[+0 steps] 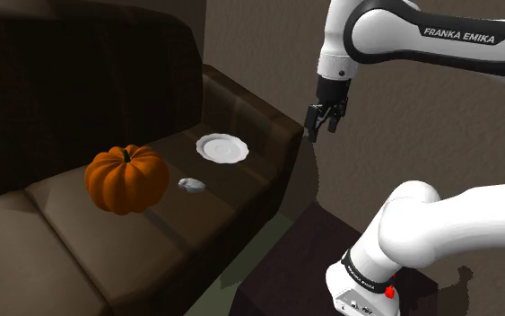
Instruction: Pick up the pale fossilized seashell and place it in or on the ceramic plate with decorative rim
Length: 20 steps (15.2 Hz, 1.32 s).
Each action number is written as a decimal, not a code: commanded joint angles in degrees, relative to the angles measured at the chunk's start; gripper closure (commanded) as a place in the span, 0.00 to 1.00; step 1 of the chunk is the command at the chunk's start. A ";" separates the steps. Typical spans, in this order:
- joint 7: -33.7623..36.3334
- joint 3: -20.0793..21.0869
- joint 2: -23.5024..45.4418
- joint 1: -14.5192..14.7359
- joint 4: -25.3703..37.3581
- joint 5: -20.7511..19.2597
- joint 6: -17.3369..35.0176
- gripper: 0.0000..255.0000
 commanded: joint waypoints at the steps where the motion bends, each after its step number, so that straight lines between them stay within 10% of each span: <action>1: 0.00 0.00 0.00 0.00 0.00 0.00 0.00 0.00; 20: -5.03 3.76 34.66 6.89 5.54 -1.12 31.82 0.00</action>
